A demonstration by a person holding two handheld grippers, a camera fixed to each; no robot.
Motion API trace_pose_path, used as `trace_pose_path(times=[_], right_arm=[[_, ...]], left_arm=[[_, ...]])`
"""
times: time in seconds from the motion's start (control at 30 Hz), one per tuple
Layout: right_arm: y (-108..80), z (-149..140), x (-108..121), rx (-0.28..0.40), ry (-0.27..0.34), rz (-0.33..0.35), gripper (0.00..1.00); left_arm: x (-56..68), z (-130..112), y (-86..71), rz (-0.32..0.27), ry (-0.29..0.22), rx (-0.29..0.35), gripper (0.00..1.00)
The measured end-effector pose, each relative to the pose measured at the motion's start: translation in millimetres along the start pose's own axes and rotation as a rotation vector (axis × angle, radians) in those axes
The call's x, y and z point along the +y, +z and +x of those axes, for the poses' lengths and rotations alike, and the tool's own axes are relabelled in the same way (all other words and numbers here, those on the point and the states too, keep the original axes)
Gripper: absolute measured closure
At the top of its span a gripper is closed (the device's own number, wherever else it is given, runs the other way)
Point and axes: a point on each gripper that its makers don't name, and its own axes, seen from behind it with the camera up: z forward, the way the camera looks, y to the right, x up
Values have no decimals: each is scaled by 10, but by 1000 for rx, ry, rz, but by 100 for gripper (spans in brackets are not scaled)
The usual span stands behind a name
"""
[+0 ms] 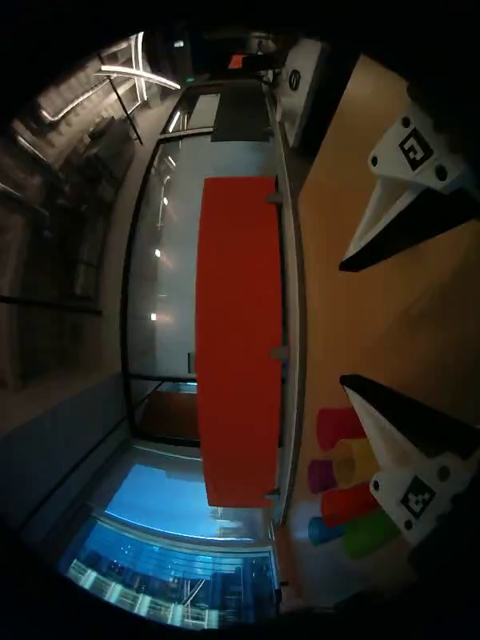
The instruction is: Pour water
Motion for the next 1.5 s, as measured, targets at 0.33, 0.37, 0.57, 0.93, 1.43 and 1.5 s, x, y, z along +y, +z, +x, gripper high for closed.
trace_pose_path(times=[0.33, 0.37, 0.57, 0.93, 1.43, 1.5], right_arm=[[-9, 314, 53, -13, 22, 7, 1], [-11, 367, 60, -16, 23, 8, 1], [-15, 714, 91, -19, 25, 14, 1], [3, 1337, 41, -8, -19, 35, 1], [16, 1848, -125, -14, -40, 88, 1], [18, 1871, -167, -14, -39, 105, 0]], left_arm=[[110, 427, 41, -54, 3, -9, 0], [113, 481, 48, -58, 4, -13, 0], [129, 862, 75, -91, 1, -3, 0], [49, 1421, 187, -137, -3, -17, 1], [99, 1711, 228, -215, -28, -70, 1], [136, 1701, 228, -235, -27, -84, 1]])
